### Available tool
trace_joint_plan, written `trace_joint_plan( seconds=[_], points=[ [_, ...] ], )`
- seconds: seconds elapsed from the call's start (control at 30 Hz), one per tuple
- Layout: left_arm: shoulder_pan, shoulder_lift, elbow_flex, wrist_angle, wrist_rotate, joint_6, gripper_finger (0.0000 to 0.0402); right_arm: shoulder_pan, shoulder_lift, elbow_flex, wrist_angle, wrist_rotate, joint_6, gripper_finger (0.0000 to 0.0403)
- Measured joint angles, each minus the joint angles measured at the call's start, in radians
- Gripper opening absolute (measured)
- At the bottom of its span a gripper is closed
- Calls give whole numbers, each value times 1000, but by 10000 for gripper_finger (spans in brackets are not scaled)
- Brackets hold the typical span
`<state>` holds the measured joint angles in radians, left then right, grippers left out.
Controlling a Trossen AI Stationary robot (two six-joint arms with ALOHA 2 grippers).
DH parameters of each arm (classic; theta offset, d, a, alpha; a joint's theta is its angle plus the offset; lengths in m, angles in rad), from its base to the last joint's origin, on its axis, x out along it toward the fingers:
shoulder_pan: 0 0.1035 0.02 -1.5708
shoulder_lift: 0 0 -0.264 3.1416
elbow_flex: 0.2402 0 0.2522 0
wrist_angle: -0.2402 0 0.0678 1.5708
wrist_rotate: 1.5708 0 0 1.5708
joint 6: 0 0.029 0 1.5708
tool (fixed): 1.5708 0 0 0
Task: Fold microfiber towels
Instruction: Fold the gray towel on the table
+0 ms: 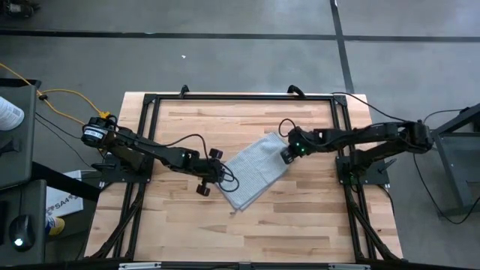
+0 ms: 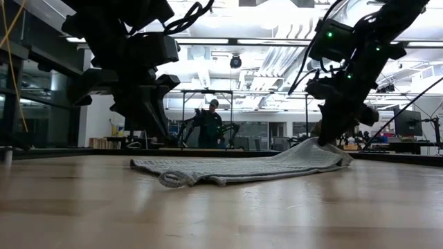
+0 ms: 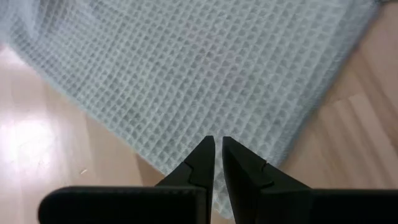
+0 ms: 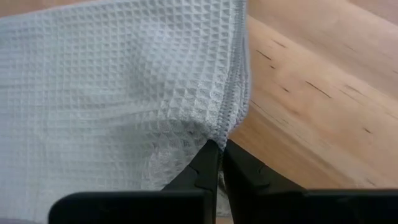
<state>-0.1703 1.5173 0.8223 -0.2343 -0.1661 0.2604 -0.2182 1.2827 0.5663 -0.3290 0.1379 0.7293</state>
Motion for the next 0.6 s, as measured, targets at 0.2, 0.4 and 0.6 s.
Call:
trace_joint_plan(
  seconds=[0.2, 0.4, 0.6],
  points=[
    [0, 0, 0, 0, 26, -6, 31, -45, 0, 0, 54, -82, -58, 12],
    [0, 0, 0, -1, 26, -6, 31, -53, 0, 0, -5, -96, -76, 34],
    [0, 0, 0, -4, 26, -7, 31, -53, 0, 0, -98, -67, -68, 88]
  ],
)
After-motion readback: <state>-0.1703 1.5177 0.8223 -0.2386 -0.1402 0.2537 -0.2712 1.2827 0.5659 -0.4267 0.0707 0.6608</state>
